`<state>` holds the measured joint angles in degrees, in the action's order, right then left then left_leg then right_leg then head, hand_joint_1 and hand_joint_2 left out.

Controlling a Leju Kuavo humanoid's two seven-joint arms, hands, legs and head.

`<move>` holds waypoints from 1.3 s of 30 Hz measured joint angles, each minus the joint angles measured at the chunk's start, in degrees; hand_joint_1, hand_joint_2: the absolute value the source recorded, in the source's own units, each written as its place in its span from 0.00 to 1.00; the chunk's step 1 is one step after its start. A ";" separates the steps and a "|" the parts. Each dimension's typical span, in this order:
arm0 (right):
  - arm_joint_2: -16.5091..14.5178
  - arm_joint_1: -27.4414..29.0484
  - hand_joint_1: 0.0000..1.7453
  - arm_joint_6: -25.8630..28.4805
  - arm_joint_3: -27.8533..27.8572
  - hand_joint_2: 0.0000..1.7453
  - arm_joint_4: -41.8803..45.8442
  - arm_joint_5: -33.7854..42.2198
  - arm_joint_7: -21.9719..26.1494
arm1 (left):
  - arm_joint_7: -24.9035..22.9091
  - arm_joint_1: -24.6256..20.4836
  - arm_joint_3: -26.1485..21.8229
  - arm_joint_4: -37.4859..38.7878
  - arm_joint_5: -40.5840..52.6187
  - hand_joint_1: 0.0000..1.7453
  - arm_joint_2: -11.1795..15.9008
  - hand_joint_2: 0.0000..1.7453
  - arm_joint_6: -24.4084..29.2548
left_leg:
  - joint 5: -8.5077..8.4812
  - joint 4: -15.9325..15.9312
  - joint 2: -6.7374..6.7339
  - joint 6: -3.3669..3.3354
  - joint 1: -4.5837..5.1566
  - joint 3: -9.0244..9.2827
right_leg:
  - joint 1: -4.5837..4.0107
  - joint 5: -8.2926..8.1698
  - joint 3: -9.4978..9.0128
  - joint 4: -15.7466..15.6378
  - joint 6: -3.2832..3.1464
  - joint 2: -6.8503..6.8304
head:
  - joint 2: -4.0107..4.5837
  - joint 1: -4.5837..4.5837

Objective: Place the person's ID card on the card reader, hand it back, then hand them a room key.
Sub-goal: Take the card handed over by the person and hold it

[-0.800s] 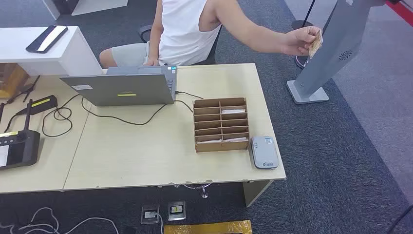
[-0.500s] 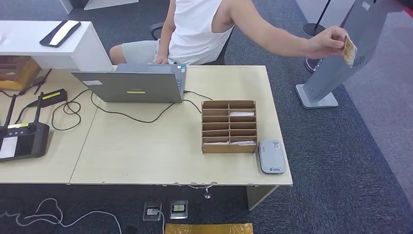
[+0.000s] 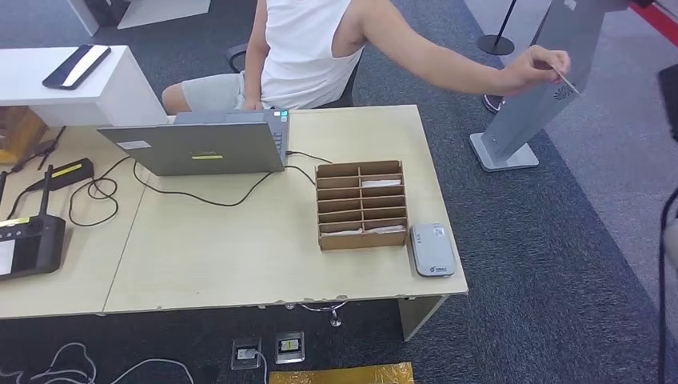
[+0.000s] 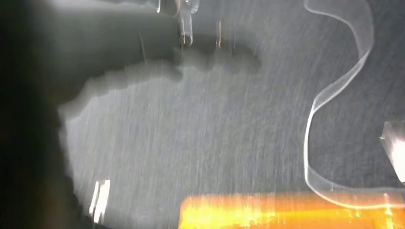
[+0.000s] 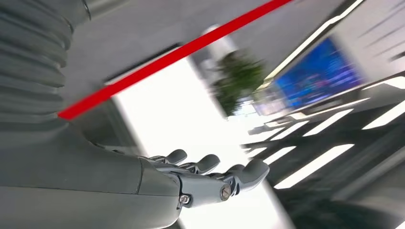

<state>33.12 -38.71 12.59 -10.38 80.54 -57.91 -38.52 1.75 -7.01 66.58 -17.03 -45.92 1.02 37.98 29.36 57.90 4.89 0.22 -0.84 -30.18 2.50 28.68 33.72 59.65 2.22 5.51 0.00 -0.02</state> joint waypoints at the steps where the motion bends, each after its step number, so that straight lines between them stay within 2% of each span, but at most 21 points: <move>1: -0.25 -0.33 0.00 -0.89 -2.59 1.00 1.08 -0.56 -0.04 | 0.00 0.02 0.02 0.00 -1.51 0.00 0.03 1.00 -0.01 | -0.13 0.02 0.55 0.10 -0.11 0.01 | -0.10 0.02 0.03 -0.02 -0.02 -0.53 | 0.00 -0.01; 3: -0.72 -1.79 0.00 -2.63 -7.51 1.00 1.82 -1.86 -0.07 | 0.00 0.24 0.09 -0.01 -4.73 0.00 0.08 1.00 -0.03 | -0.33 0.02 1.18 0.22 -0.19 -0.35 | -0.13 0.01 0.18 0.00 -0.08 -1.19 | 0.00 -0.01; 7: -1.53 -5.27 0.00 -4.50 -20.12 1.00 5.74 -3.52 0.13 | 0.00 0.40 0.17 -0.02 -11.34 0.00 0.23 1.00 -0.04 | -0.32 0.01 0.88 0.34 -0.28 -0.43 | -0.21 -0.04 0.39 0.01 -0.20 -0.85 | 0.00 0.00; 14: -3.04 -10.39 0.00 -6.62 -34.24 1.00 7.23 -5.21 1.01 | 0.00 0.41 0.48 -0.15 -12.37 0.00 0.26 1.00 -0.09 | -0.27 0.00 0.55 0.35 -0.29 -0.34 | -0.24 -0.08 0.41 -0.02 -0.32 -0.63 | 0.00 -0.02; 24: -6.90 -16.18 0.00 -9.10 -45.38 1.00 5.29 -4.60 4.14 | -0.02 0.50 1.51 -0.50 -12.37 0.00 0.69 1.00 -0.23 | -0.28 0.00 0.37 0.36 -0.32 -0.33 | -0.29 -0.17 0.43 -0.02 -0.37 -0.50 | 0.00 -0.02; 29: -11.07 -18.90 0.00 -5.95 -49.71 1.00 -0.54 -0.55 5.26 | -0.02 0.49 1.66 -0.66 -12.37 0.00 0.81 1.00 -0.21 | -0.29 0.00 0.38 0.37 -0.36 -0.31 | -0.33 -0.17 0.43 -0.02 -0.37 -0.50 | 0.00 -0.02; 35: -13.15 -19.84 0.00 -4.70 -52.14 1.00 -4.32 0.73 4.93 | -0.02 0.50 1.79 -0.66 -12.37 0.00 0.86 1.00 -0.21 | -0.28 0.00 0.37 0.37 -0.36 -0.32 | -0.33 -0.17 0.43 -0.04 -0.37 -0.48 | 0.00 -0.02; 36: -13.35 -19.95 0.09 -4.68 -52.46 1.00 -4.74 0.75 4.92 | -0.02 0.50 1.81 -0.65 -12.37 0.00 0.87 1.00 -0.21 | -0.28 0.00 0.37 0.37 -0.36 -0.32 | -0.33 -0.17 0.43 -0.04 -0.37 -0.48 | 0.00 -0.02; 39: -13.87 -20.25 0.82 -4.61 -53.49 1.00 -5.96 1.27 4.85 | -0.02 0.50 1.87 -0.65 -12.37 0.00 0.88 1.00 -0.21 | -0.28 0.00 0.37 0.37 -0.36 -0.31 | -0.33 -0.17 0.43 -0.05 -0.37 -0.48 | 0.00 -0.03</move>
<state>19.25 -58.96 7.98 -63.86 74.58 -56.64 -33.68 1.73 -6.51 68.45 -17.68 -58.29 1.90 37.77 29.08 57.91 5.26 0.59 -1.20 -30.49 2.18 28.51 34.14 59.60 1.85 5.02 0.00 -0.05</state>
